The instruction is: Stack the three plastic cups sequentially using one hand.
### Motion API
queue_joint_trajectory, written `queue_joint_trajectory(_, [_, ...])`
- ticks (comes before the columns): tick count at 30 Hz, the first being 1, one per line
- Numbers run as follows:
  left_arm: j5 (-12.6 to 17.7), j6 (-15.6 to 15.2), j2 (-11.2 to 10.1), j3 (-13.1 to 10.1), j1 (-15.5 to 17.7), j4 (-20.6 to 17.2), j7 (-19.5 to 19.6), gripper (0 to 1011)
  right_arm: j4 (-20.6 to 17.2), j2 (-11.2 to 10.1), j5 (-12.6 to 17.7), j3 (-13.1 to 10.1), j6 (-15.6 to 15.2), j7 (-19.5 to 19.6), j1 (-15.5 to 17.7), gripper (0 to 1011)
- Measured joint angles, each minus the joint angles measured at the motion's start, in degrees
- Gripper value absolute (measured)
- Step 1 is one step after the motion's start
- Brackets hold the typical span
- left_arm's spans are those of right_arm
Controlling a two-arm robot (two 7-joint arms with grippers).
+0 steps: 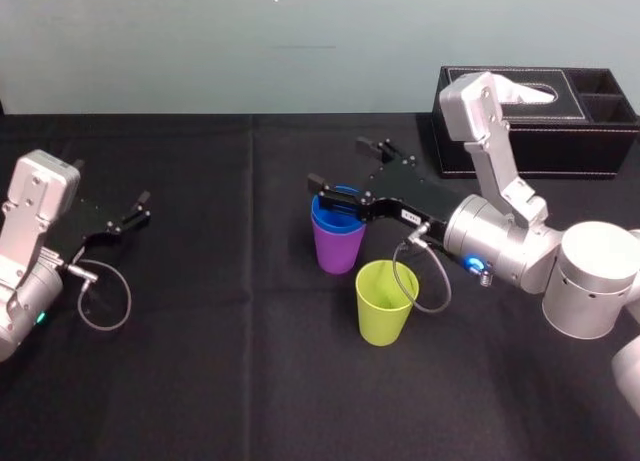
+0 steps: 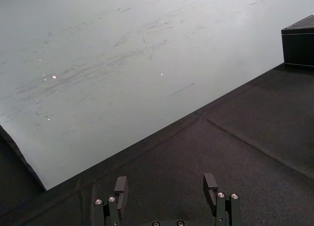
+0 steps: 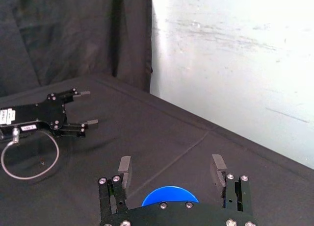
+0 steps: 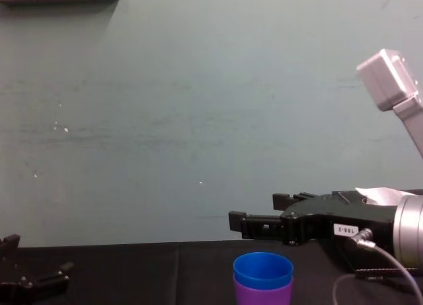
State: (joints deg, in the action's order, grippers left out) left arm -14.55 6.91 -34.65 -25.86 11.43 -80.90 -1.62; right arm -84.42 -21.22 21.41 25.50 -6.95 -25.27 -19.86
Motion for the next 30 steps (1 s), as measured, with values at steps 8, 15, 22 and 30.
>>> queue_joint_trajectory(8, [0.0,0.0,0.0,0.0,0.0,0.0,0.0,1012,-2.9,-1.5,1.0,-0.7,-1.0,0.0,1.3,1003])
queue_joint_trajectory(15, [0.0,0.0,0.0,0.0,0.0,0.0,0.0,1011,-7.4,-4.4,1.6,-1.6,-2.2,0.2,4.0,1003])
queue_joint_trajectory(22, [0.0,0.0,0.0,0.0,0.0,0.0,0.0,1011,-13.6,-9.1,3.0,-4.1,-2.2,0.7,10.5,1003])
queue_joint_trajectory(30, [0.0,0.0,0.0,0.0,0.0,0.0,0.0,1011,-19.4,-14.4,4.5,-8.1,-0.5,1.5,20.5,1003])
